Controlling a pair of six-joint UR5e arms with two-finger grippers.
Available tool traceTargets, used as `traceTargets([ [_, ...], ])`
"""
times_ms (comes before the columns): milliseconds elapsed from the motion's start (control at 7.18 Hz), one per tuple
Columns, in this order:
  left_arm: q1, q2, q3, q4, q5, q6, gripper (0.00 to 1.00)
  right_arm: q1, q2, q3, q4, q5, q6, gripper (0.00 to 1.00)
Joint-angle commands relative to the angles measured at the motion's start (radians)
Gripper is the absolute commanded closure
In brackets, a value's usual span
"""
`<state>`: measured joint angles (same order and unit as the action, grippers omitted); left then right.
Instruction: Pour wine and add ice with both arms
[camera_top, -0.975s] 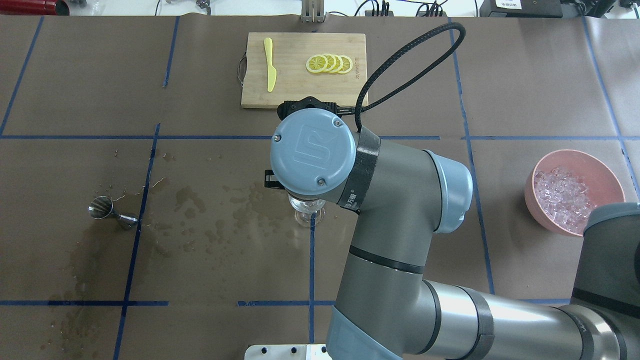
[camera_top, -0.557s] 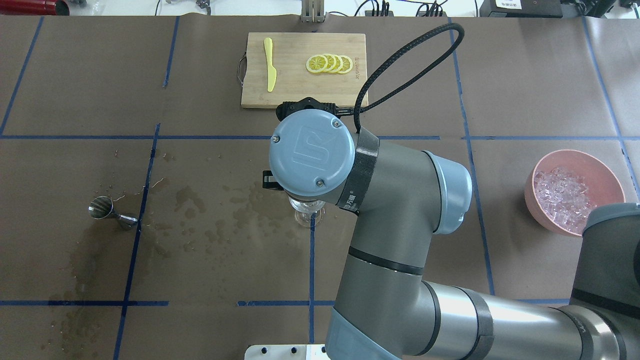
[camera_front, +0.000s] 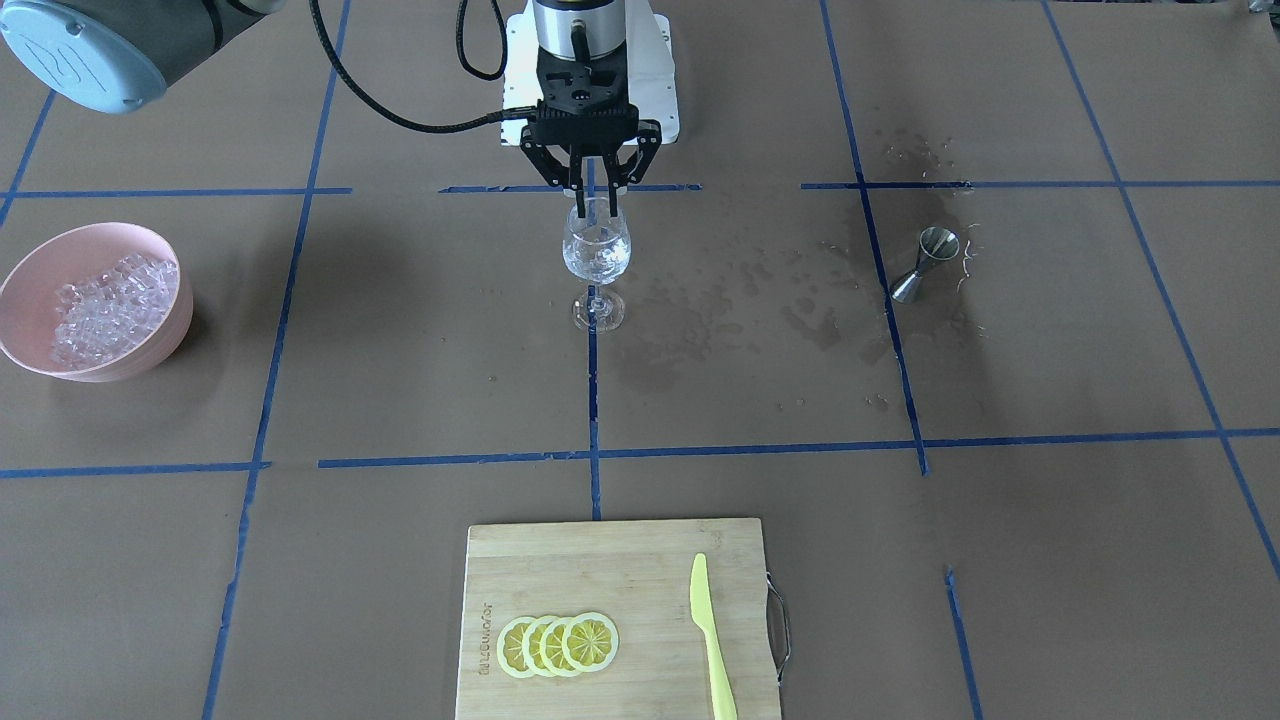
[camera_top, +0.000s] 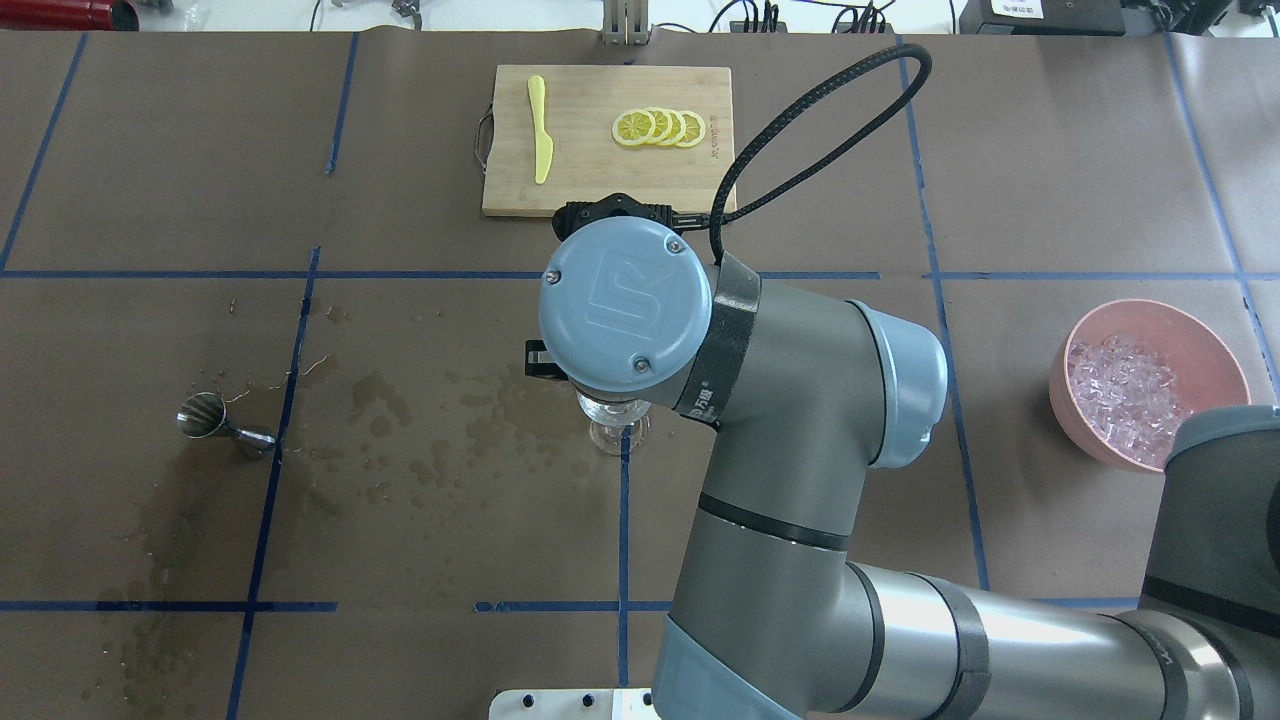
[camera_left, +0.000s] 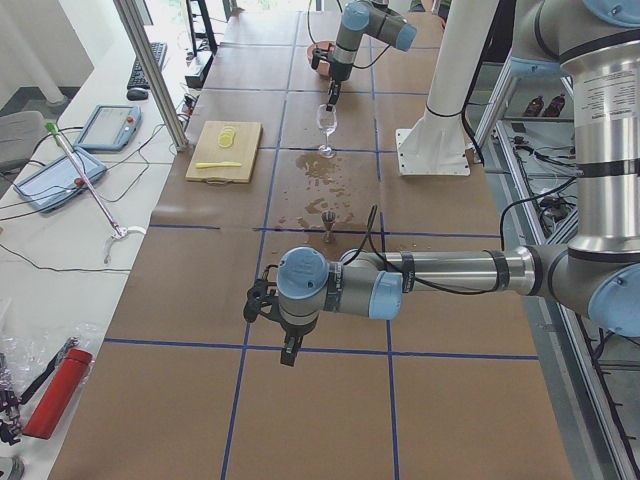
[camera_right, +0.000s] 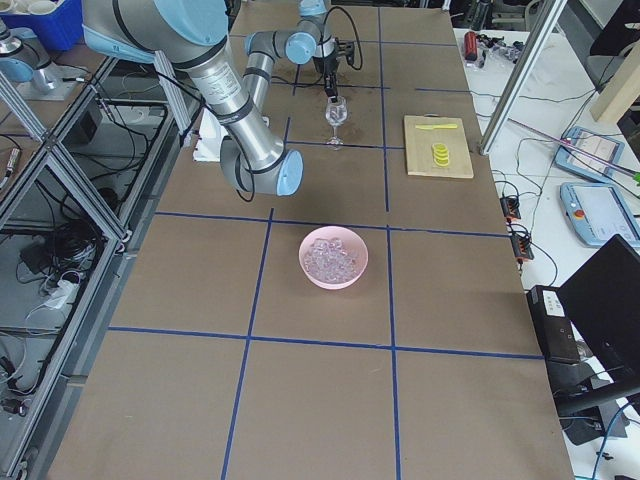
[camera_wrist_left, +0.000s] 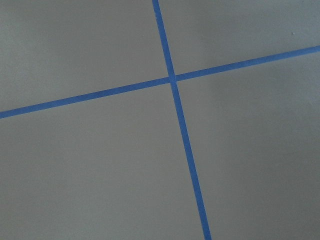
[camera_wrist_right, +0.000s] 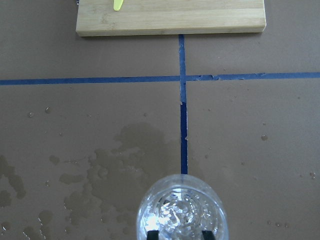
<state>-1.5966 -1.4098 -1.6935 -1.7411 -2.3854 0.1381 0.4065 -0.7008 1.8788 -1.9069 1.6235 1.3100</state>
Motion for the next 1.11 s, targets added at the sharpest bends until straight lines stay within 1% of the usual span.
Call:
traceTargets([
  [0, 0.000, 0.000, 0.000, 0.000, 0.000, 0.000, 0.00, 0.012, -0.006, 0.054, -0.081, -0.002, -0.020, 0.00],
  [139, 0.001, 0.000, 0.000, 0.000, 0.000, 0.000, 0.00, 0.043, -0.015, 0.086, -0.107, 0.010, -0.065, 0.00],
  [278, 0.000, 0.000, 0.000, 0.000, 0.000, 0.000, 0.00, 0.092, -0.070, 0.135, -0.106, 0.030, -0.151, 0.00],
  [418, 0.000, 0.000, -0.002, 0.000, 0.000, 0.000, 0.00, 0.162, -0.145, 0.179, -0.103, 0.106, -0.229, 0.00],
  [557, 0.000, 0.000, -0.002, 0.000, 0.000, 0.000, 0.00, 0.236, -0.222, 0.210, -0.092, 0.160, -0.358, 0.00],
  [835, 0.000, 0.000, -0.003, 0.003, 0.000, 0.000, 0.00, 0.395, -0.348, 0.217, -0.090, 0.249, -0.612, 0.00],
  [975, 0.000, 0.002, -0.002, 0.003, 0.002, 0.000, 0.00, 0.493, -0.446, 0.215, -0.046, 0.322, -0.759, 0.00],
])
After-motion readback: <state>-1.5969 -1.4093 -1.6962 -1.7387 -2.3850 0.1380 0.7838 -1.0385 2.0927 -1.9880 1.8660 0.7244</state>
